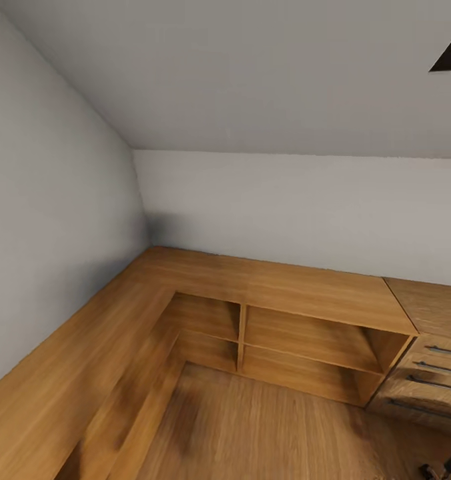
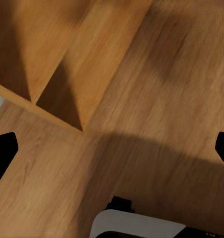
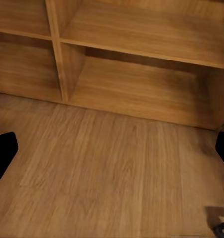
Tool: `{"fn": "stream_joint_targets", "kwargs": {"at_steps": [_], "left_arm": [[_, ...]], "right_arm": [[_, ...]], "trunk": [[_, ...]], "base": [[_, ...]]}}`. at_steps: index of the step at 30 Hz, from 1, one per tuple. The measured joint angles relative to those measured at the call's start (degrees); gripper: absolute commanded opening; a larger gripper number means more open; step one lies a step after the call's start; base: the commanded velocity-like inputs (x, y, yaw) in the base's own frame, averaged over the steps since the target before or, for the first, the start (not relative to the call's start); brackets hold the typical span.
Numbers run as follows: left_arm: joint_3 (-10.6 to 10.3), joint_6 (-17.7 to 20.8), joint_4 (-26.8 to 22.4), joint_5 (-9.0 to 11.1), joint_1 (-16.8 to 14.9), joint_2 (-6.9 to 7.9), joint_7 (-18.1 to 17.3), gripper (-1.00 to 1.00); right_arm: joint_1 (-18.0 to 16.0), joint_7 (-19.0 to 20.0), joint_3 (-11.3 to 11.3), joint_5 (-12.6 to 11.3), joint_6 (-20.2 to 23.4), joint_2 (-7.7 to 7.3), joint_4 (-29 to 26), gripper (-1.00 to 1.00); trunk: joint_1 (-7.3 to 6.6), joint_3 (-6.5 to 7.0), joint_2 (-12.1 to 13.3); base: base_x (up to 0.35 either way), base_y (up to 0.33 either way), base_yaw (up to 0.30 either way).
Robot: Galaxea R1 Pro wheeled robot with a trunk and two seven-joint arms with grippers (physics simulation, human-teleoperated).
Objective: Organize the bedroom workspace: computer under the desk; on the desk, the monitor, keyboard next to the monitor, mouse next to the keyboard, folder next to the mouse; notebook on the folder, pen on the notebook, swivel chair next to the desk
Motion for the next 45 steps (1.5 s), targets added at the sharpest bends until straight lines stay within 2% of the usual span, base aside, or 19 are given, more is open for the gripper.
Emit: {"fn": "stream_joint_targets", "kwargs": {"at_steps": [11, 22, 33, 45], "left_arm": [[-0.1, 0.0, 0.7, 0.0, 0.0, 0.00, -1.5, 1.00], [-0.2, 0.2, 0.8, 0.0, 0.0, -0.06, -1.6, 1.00], [-0.2, 0.1, 0.8, 0.0, 0.0, -0.06, -1.7, 1.00], [-0.2, 0.2, 0.8, 0.0, 0.0, -0.06, -1.7, 1.00]], "right_arm": [[0.0, 0.0, 0.0, 0.0, 0.1, 0.03, 0.0, 1.00], [0.0, -0.1, -0.1, -0.1, -0.1, -0.04, 0.0, 1.00], [0.0, -0.1, -0.1, -0.1, -0.1, -0.02, 0.0, 1.00], [0.0, -0.1, -0.1, 0.0, -0.2, -0.05, 0.0, 1.00]], "trunk": [[-0.03, 0.00, 0.0], [-0.03, 0.00, 0.0], [-0.01, 0.00, 0.0], [-0.03, 0.00, 0.0]], "base": [[0.224, 0.000, -0.283], [0.296, -0.083, -0.298], [0.070, -0.041, -0.299], [0.291, 0.000, -0.299]]}}
